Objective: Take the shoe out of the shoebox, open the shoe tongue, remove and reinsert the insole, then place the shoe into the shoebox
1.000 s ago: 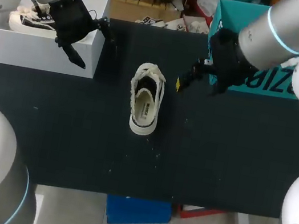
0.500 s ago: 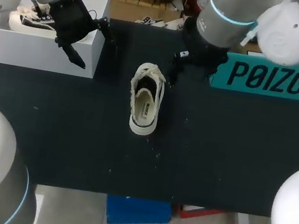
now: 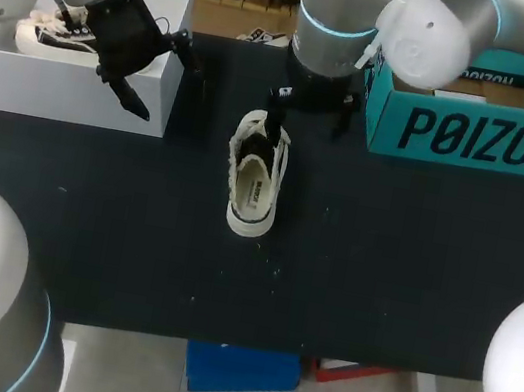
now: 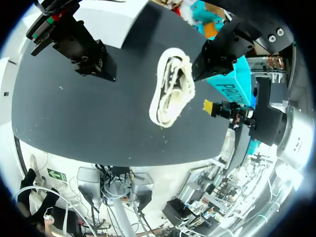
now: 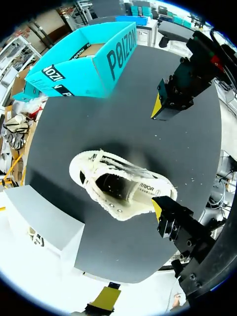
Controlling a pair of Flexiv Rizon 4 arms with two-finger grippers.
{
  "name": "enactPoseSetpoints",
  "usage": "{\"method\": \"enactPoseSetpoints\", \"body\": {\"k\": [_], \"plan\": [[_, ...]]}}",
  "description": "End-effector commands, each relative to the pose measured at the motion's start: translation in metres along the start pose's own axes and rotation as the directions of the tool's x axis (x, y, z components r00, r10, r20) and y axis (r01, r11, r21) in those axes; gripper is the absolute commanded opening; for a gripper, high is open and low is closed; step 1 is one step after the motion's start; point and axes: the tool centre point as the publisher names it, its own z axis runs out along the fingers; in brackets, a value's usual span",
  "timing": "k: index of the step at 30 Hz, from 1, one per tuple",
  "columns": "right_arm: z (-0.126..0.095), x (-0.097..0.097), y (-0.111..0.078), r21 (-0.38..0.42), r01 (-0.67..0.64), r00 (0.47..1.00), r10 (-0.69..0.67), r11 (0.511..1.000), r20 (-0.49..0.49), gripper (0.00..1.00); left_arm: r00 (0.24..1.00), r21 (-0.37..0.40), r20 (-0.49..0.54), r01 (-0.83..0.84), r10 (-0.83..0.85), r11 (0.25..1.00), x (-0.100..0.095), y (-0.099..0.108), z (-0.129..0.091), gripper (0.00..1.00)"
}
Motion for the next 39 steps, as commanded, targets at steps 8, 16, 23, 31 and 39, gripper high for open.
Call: {"method": "enactPoseSetpoints", "body": {"k": [8, 16, 23, 31, 39], "plan": [[0.036, 0.005, 0.009, 0.061, -0.048, 0.999, 0.048, 0.997, 0.01, 1.0, 1.0, -0.002, -0.004, 0.0, 0.0, 1.0, 0.0, 0.0, 0.0, 1.0], [0.06, 0.011, 0.016, 0.062, -0.064, 0.998, 0.064, 0.996, 0.006, 1.0, 1.0, -0.002, -0.004, 0.0, 0.0, 1.0, 0.0, 0.0, 0.0, 1.0], [0.076, 0.011, 0.019, 0.06, -0.036, 0.999, 0.034, 0.998, 0.033, 1.0, 1.0, -0.002, -0.004, 0.0, 0.0, 1.0, 0.0, 0.0, 0.0, 1.0], [0.084, 0.001, 0.014, 0.064, -0.033, 0.998, 0.029, 0.997, 0.062, 1.0, 1.0, -0.002, -0.004, 0.0, 0.0, 1.0, 0.0, 0.0, 0.0, 1.0], [0.099, 0.003, 0.018, 0.056, -0.034, 0.997, 0.03, 0.998, 0.077, 1.0, 1.0, -0.002, -0.004, 0.0, 0.0, 1.0, 0.0, 0.0, 0.0, 1.0]]}}
